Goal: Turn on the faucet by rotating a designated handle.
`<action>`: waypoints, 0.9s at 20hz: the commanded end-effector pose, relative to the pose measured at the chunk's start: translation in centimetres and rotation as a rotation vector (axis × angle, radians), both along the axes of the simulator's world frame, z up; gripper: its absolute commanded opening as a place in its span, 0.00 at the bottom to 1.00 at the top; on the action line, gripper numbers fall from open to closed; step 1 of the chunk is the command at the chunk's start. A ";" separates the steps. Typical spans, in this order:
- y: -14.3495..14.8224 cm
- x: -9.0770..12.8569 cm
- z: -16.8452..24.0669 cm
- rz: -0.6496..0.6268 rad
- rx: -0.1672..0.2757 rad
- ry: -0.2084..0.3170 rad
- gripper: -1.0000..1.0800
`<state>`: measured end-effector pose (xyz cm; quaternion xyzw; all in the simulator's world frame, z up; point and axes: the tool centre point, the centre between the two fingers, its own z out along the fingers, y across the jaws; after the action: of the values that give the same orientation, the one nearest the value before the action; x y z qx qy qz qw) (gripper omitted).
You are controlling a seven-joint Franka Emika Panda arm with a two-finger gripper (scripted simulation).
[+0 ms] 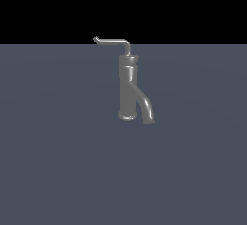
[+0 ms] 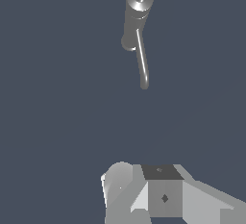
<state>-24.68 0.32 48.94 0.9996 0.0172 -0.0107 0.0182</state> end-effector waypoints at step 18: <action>-0.2 0.8 1.6 -0.045 0.032 -0.041 0.00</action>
<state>-24.09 0.06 50.56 0.9999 -0.0018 0.0098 0.0035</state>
